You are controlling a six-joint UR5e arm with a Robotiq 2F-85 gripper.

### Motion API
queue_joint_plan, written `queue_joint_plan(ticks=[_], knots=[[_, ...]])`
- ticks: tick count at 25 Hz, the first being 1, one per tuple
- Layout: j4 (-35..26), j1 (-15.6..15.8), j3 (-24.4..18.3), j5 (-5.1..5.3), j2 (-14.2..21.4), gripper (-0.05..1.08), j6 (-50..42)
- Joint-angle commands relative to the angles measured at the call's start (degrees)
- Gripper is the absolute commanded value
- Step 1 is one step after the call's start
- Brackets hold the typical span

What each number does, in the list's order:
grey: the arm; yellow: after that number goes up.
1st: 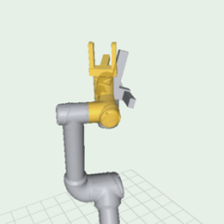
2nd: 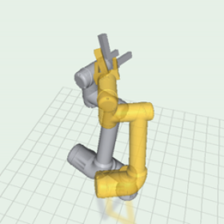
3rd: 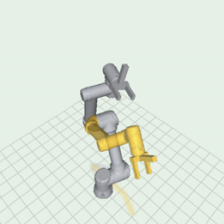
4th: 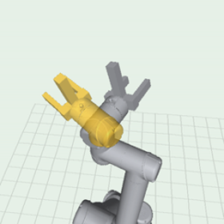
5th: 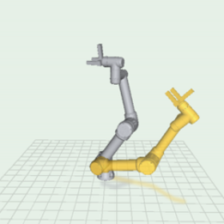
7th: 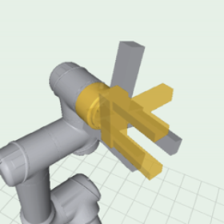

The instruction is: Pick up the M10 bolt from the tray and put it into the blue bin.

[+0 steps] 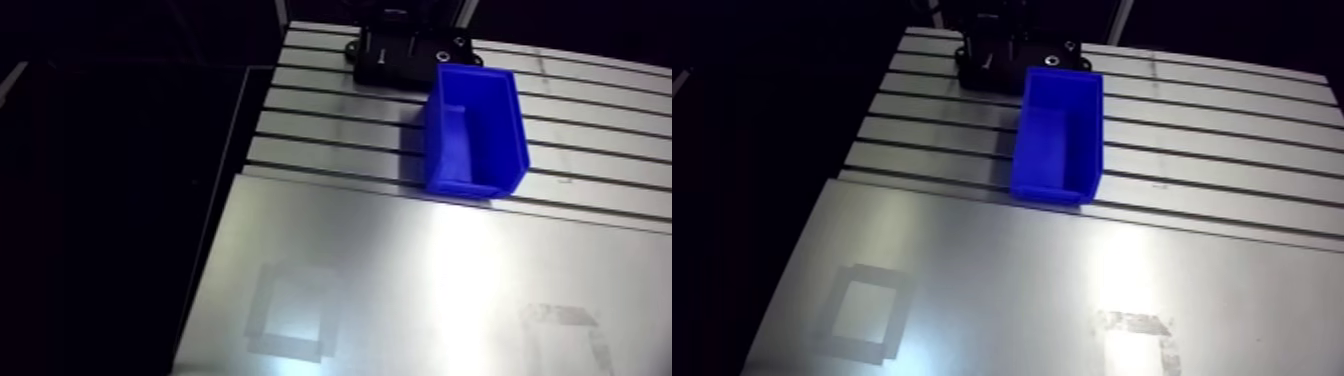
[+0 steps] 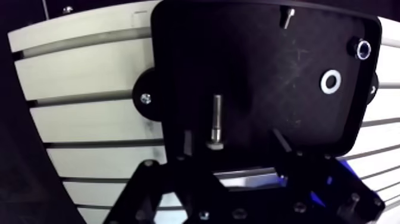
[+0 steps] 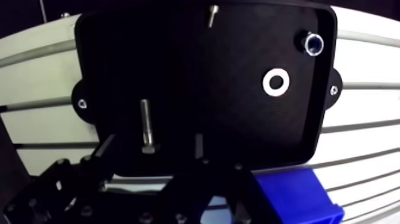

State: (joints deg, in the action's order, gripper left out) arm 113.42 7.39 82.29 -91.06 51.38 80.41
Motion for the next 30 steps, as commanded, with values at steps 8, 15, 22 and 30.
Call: queue_joint_plan(ticks=[8,15,22,30], knots=[[0.18,0.61,-0.16,-0.13,-0.81,0.38,0.14],[0.27,0.61,-0.16,-0.22,-0.90,0.49,0.14],[0.36,0.61,-0.16,-0.30,-0.90,0.61,0.14],[0.62,0.61,-0.16,-0.30,-0.99,0.63,0.14]])
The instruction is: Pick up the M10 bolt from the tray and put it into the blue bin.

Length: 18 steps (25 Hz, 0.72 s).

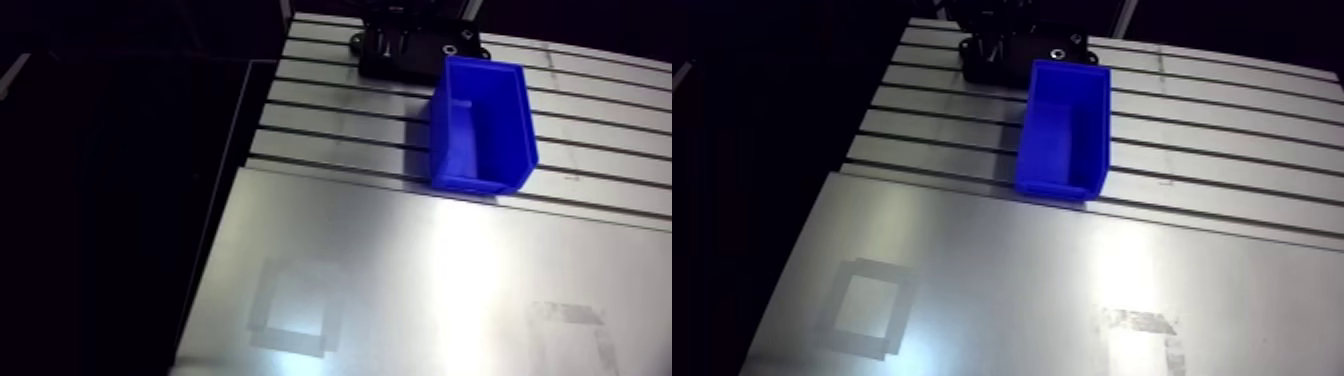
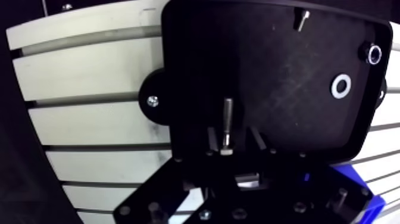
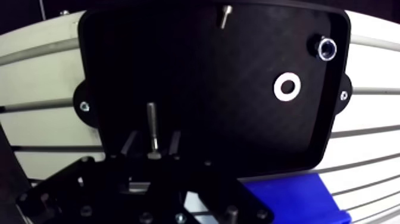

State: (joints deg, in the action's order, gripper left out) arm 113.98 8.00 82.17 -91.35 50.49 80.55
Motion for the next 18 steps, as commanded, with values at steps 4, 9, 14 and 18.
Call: queue_joint_plan(ticks=[4,9,14,18], knots=[[0.15,0.00,0.05,-0.01,-0.10,0.63,0.00],[0.32,0.00,0.05,-0.01,-0.19,0.66,0.09],[0.50,0.00,0.05,-0.01,-0.62,0.66,0.09],[0.59,0.00,-0.04,-0.01,-0.71,0.67,0.09]])
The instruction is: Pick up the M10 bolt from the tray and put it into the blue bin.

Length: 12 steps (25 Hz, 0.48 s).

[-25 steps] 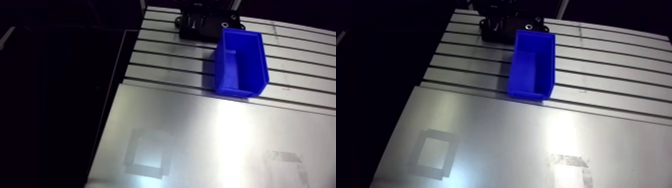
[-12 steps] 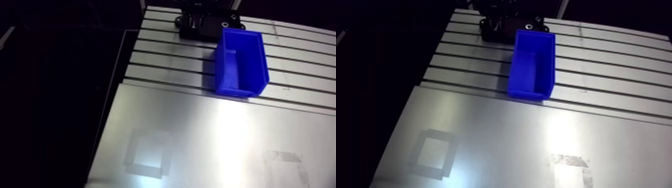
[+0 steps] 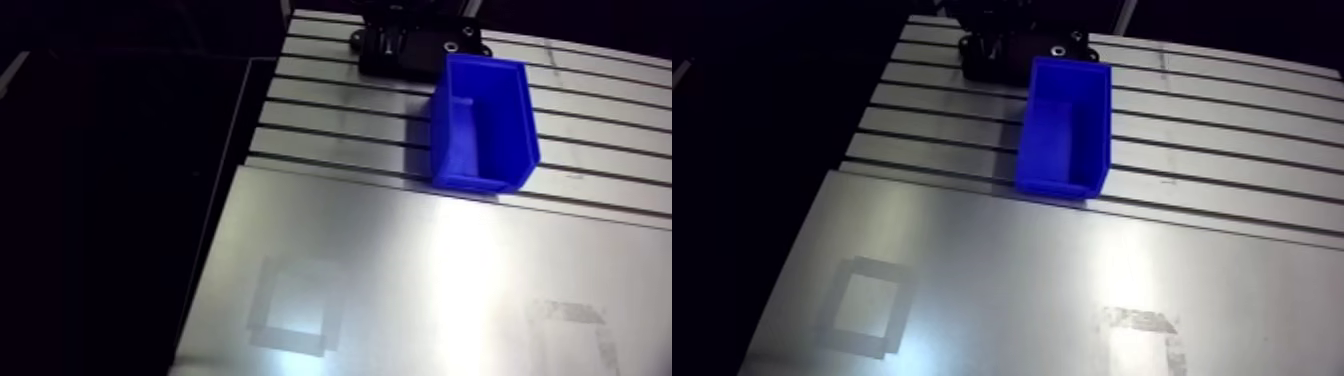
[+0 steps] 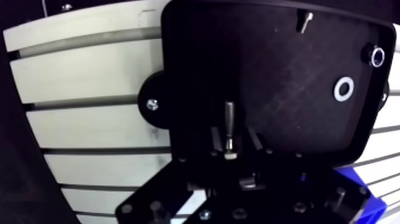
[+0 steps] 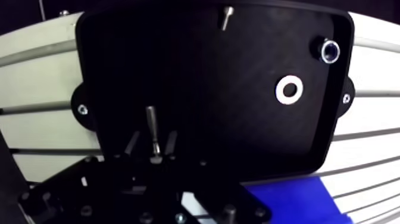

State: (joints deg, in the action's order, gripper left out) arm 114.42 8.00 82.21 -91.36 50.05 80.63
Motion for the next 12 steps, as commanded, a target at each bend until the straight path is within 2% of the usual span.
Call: queue_joint_plan(ticks=[1,12], knots=[[0.15,0.00,-0.08,0.00,-0.27,0.68,0.01],[0.50,0.00,-0.08,0.00,-0.27,0.75,0.01]])
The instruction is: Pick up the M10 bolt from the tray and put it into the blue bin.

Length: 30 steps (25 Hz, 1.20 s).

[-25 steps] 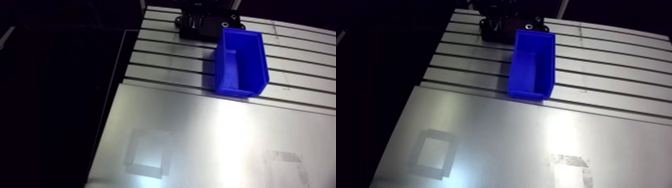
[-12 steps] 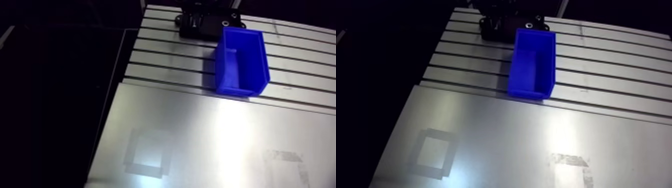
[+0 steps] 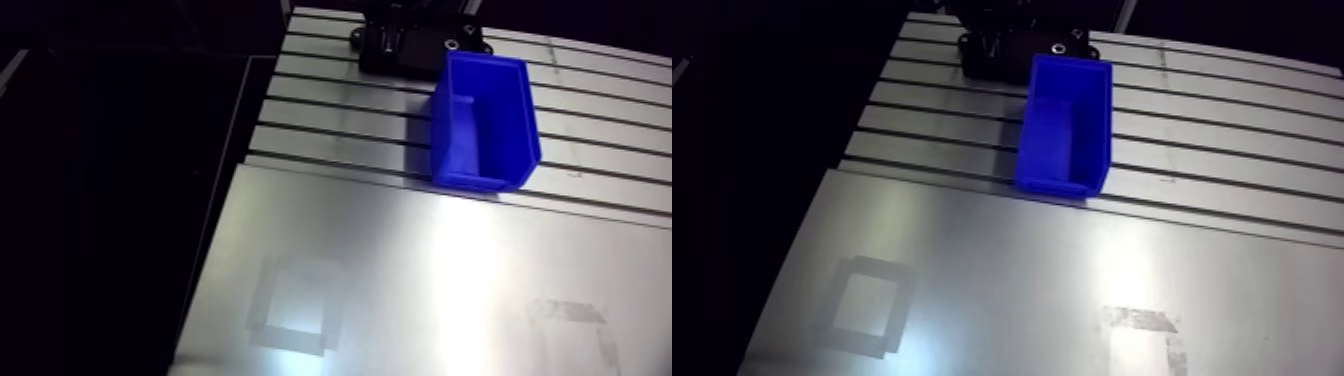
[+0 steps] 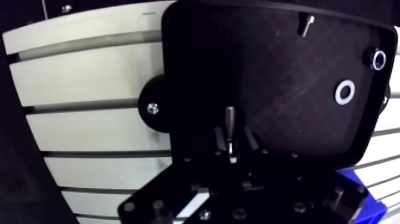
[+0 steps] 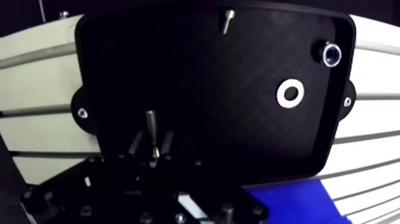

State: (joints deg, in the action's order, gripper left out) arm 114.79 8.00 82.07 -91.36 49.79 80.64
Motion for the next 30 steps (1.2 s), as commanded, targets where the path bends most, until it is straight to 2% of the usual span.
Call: queue_joint_plan(ticks=[1,16,27,30], knots=[[0.13,0.00,0.06,0.00,-0.01,0.75,0.08],[0.13,-0.09,-0.03,-0.08,1.40,0.84,0.26],[-0.83,0.09,0.15,-1.49,5.62,0.93,3.16],[-1.10,0.09,0.33,-1.49,6.76,0.95,4.12]])
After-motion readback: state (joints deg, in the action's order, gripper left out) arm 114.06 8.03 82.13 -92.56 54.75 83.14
